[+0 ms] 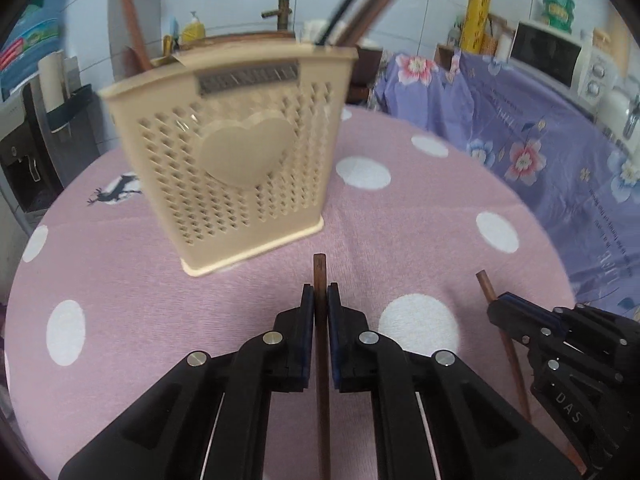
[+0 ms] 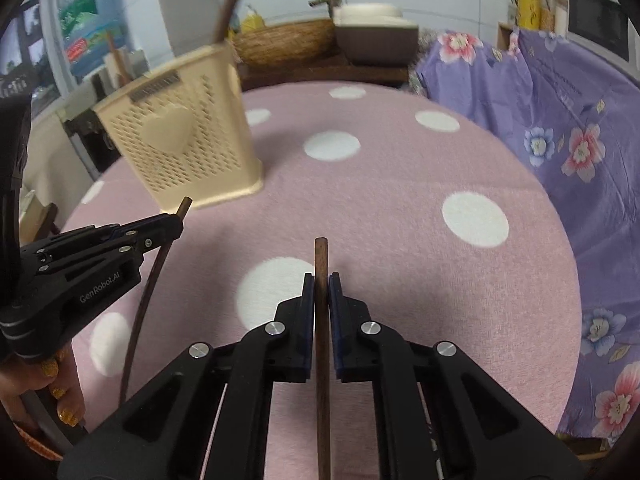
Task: Organize utensils
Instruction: 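Carry both chopsticks to the beige caddy and drop them in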
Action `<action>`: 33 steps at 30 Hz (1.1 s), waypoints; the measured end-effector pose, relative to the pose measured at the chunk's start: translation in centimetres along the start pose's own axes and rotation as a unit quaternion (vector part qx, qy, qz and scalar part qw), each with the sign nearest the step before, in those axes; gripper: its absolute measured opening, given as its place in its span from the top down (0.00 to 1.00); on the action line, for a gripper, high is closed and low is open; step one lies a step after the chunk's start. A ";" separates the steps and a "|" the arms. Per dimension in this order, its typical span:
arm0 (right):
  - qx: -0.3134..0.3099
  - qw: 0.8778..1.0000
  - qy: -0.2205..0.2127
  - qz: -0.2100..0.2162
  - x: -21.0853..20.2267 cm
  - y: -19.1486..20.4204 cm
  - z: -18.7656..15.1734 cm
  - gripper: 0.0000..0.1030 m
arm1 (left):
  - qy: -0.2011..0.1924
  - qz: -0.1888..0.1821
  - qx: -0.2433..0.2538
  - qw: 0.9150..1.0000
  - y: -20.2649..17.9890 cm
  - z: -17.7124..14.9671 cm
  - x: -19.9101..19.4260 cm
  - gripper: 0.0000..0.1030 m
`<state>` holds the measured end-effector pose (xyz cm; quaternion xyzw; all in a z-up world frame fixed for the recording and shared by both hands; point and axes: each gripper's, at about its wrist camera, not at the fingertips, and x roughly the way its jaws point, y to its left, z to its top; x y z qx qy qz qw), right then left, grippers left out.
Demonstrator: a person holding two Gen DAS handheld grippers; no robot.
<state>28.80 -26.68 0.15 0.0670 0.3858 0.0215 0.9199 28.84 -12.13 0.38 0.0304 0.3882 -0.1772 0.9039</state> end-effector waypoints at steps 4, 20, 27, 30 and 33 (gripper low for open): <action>-0.012 0.999 -0.042 0.028 -3.4 1.2 1.3 0.92 | -0.046 -0.005 -0.014 0.999 1.7 0.5 -4.6 0.92; -0.054 0.986 -0.139 0.073 -12.0 4.0 5.4 0.92 | -0.138 0.014 -0.049 0.989 5.7 1.5 -13.8 0.92; -0.063 0.984 -0.146 0.081 -13.0 5.1 5.5 0.92 | -0.146 0.011 -0.052 0.988 6.2 1.1 -14.8 0.92; -0.063 0.983 -0.149 0.082 -13.2 5.2 5.4 0.92 | -0.149 0.010 -0.052 0.987 6.2 1.1 -15.1 0.92; -0.062 0.983 -0.148 0.086 -13.3 5.2 5.5 0.92 | -0.151 0.008 -0.054 0.987 6.3 1.1 -15.2 0.92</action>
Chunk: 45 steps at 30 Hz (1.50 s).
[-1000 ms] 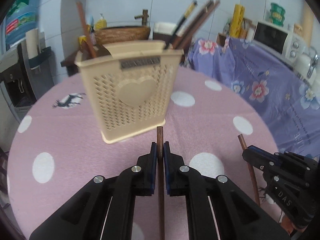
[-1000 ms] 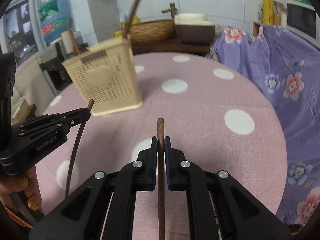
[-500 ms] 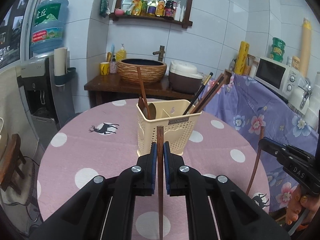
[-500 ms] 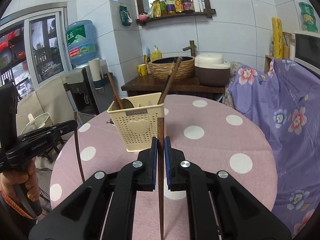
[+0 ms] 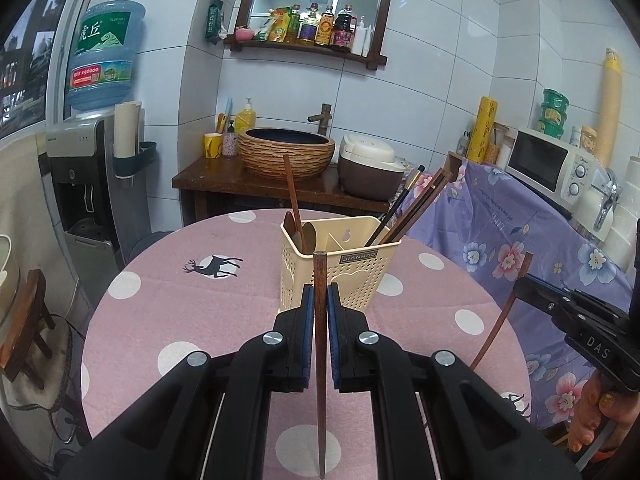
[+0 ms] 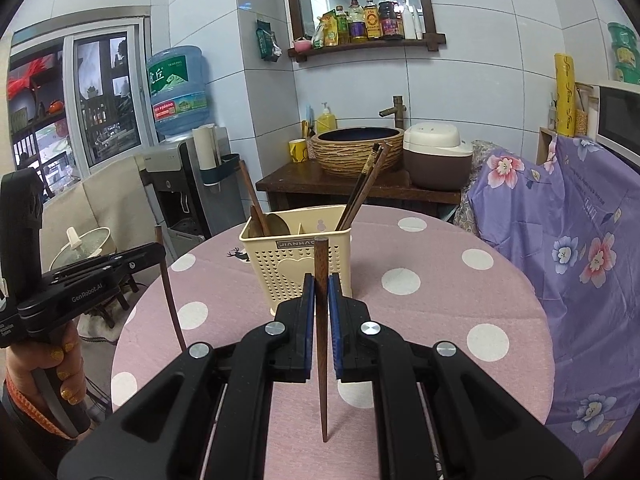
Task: Organize utensils
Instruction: 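Carry both chopsticks to the beige caddy and drop them in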
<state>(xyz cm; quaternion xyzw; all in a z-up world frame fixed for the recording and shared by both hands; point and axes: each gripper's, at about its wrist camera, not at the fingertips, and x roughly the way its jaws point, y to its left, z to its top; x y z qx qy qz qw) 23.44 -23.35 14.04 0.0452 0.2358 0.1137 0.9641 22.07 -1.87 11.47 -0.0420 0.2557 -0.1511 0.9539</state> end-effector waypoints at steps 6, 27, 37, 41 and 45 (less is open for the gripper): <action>0.003 1.000 -0.003 0.007 -0.3 0.1 0.2 0.92 | -0.004 -0.006 -0.004 1.000 0.3 0.2 -0.5 0.92; 0.000 0.995 -0.094 0.034 -1.1 1.9 16.6 0.92 | -0.117 -0.001 0.013 0.993 -1.7 15.8 -2.9 0.92; -0.008 0.995 -0.099 -0.014 6.1 2.1 17.9 0.92 | -0.138 0.040 0.010 0.990 -1.9 17.0 5.0 0.92; -0.003 0.998 -0.067 -0.018 9.6 1.5 15.2 0.92 | -0.115 0.039 0.003 0.993 -1.0 14.1 8.0 0.92; -0.001 0.999 -0.040 -0.018 12.0 1.3 12.3 0.92 | -0.084 0.040 -0.005 0.996 0.1 11.5 9.9 0.92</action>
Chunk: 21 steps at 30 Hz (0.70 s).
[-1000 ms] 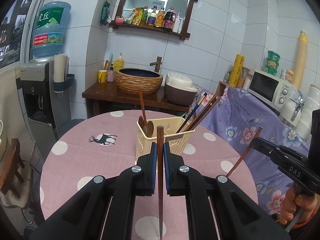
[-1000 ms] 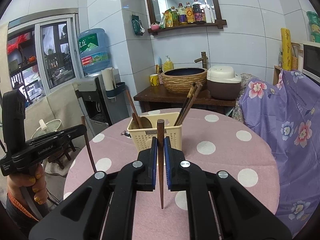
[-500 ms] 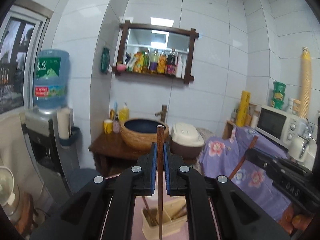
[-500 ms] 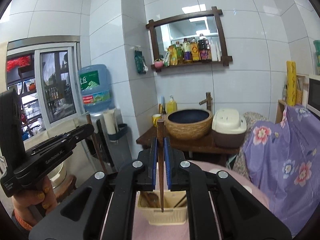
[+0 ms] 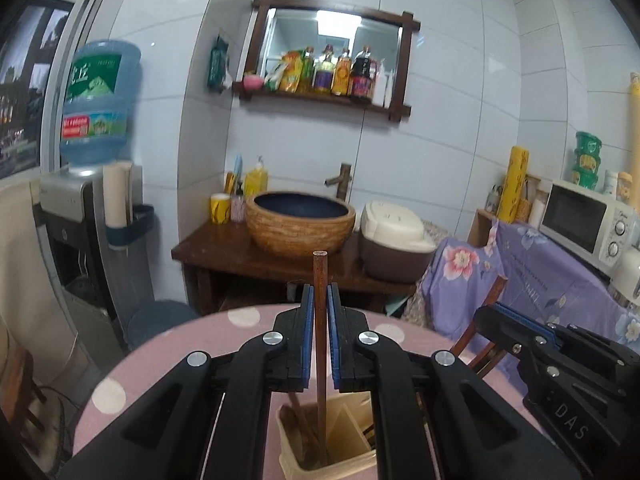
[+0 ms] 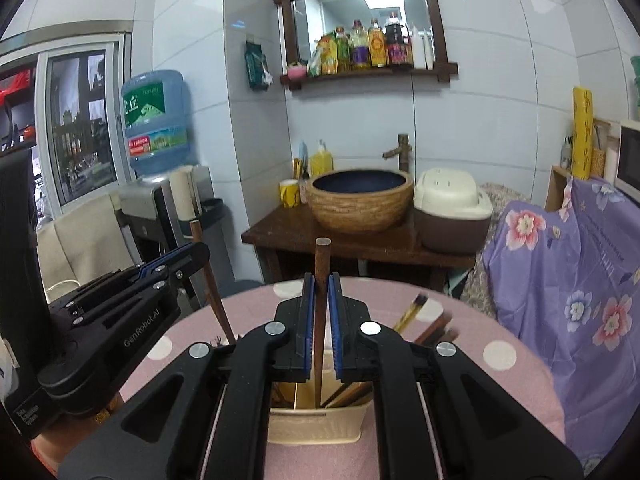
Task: Organize utensils
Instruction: 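Carry both chopsticks to the beige caddy and drop them in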
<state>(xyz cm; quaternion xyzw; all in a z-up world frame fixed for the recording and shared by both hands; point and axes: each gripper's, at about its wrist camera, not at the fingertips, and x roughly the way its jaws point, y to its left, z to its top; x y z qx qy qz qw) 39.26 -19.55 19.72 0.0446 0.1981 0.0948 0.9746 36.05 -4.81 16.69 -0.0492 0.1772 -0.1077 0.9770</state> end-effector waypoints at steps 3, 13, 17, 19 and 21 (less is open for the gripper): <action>0.000 1.000 0.012 0.002 0.9 0.2 -1.4 0.92 | 0.024 0.002 0.000 1.000 0.5 -1.7 1.0 0.92; -0.009 1.000 0.007 -0.009 1.2 0.3 -2.9 0.91 | 0.041 -0.018 0.002 0.999 0.7 -3.4 0.7 0.92; -0.015 1.000 -0.014 -0.017 -0.4 0.2 -3.2 0.44 | 0.034 -0.026 -0.005 0.999 1.5 -3.4 -1.3 0.69; -0.014 0.999 -0.041 -0.019 -2.0 -0.1 -3.4 0.35 | 0.020 -0.032 -0.015 0.999 2.4 -3.4 -2.8 0.55; -0.025 0.998 -0.056 -0.024 -3.6 0.0 -3.6 0.30 | 0.009 -0.036 -0.023 0.999 3.4 -3.5 -4.6 0.41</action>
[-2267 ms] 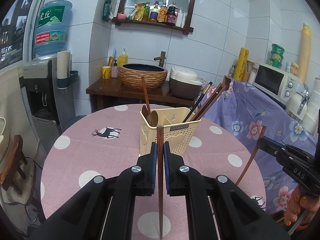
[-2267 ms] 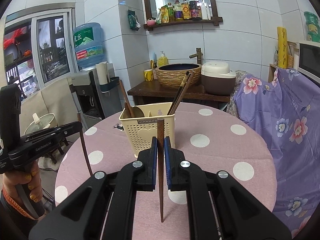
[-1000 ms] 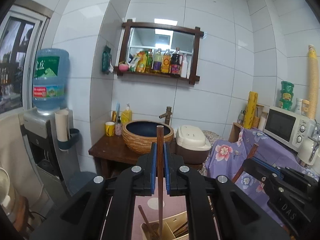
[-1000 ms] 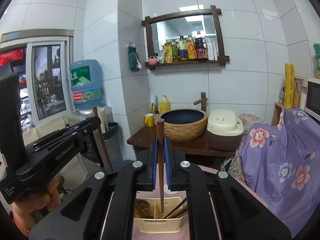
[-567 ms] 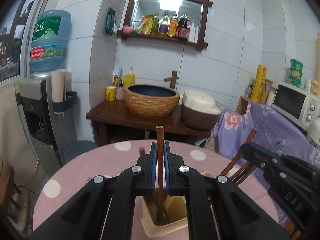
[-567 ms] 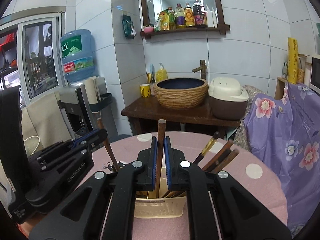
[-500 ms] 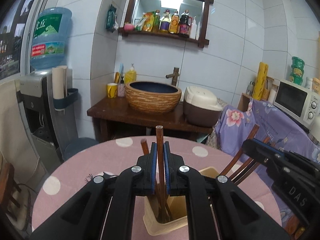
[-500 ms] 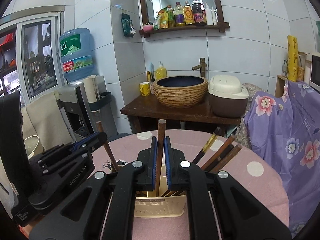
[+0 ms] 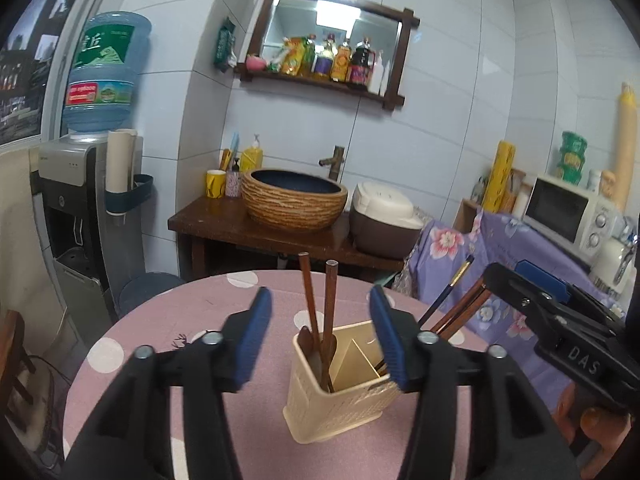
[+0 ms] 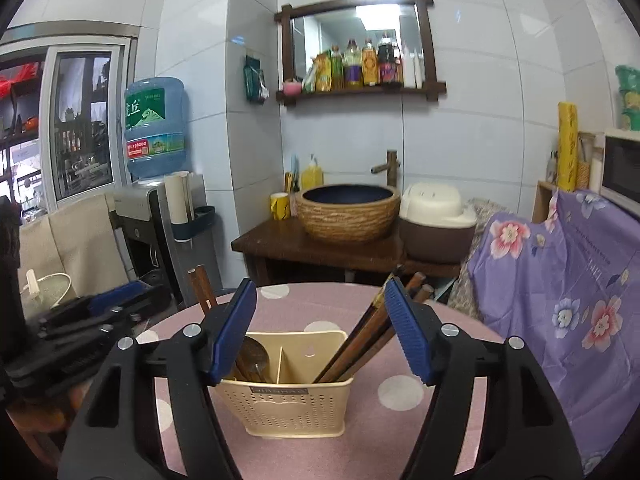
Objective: Organize utensils
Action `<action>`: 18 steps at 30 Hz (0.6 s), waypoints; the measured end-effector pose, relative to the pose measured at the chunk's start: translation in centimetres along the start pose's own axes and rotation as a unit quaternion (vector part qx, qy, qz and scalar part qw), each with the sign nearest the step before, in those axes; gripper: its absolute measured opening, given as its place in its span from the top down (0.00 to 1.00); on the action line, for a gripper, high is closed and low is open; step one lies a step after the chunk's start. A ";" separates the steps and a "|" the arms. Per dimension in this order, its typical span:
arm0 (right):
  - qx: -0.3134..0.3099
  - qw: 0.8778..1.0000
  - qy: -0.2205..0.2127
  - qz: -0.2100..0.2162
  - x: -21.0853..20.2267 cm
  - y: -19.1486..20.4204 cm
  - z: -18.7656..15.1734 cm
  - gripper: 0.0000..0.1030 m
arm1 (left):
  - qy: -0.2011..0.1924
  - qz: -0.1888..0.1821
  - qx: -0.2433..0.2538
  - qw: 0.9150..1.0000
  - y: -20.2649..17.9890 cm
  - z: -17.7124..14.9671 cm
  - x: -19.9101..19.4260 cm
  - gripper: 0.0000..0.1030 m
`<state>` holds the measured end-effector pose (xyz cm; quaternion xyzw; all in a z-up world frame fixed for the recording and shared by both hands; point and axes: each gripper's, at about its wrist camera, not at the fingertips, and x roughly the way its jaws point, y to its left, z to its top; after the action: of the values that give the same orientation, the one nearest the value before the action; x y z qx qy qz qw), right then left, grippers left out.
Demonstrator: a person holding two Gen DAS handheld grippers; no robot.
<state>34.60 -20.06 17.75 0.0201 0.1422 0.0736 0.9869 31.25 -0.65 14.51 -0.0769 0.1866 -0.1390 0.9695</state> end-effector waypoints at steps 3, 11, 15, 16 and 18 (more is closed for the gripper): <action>-0.009 1.000 -0.027 -0.003 -2.6 -0.1 -0.7 0.14 | -0.010 0.004 -0.011 1.000 1.1 -0.9 -2.4 0.22; -0.046 0.998 -0.028 -0.027 -8.6 -0.5 -5.9 0.06 | -0.008 0.031 -0.006 0.999 2.6 -8.0 -7.0 0.05; -0.044 0.998 -0.007 -0.034 -10.5 -1.4 -10.9 0.06 | -0.015 0.050 -0.021 0.998 2.9 -12.1 -9.2 0.05; -0.038 0.999 0.001 -0.023 -11.1 -1.9 -12.6 0.06 | -0.015 0.057 -0.016 0.998 2.7 -13.2 -9.8 0.05; -0.024 1.000 0.012 -0.011 -12.1 -2.5 -15.1 0.06 | -0.018 0.070 -0.008 0.997 2.4 -15.2 -11.1 0.05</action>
<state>19.18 -24.12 6.47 -0.0061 0.1522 0.0662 0.9861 16.13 3.49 3.89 -0.0742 0.1753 -0.0681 0.9794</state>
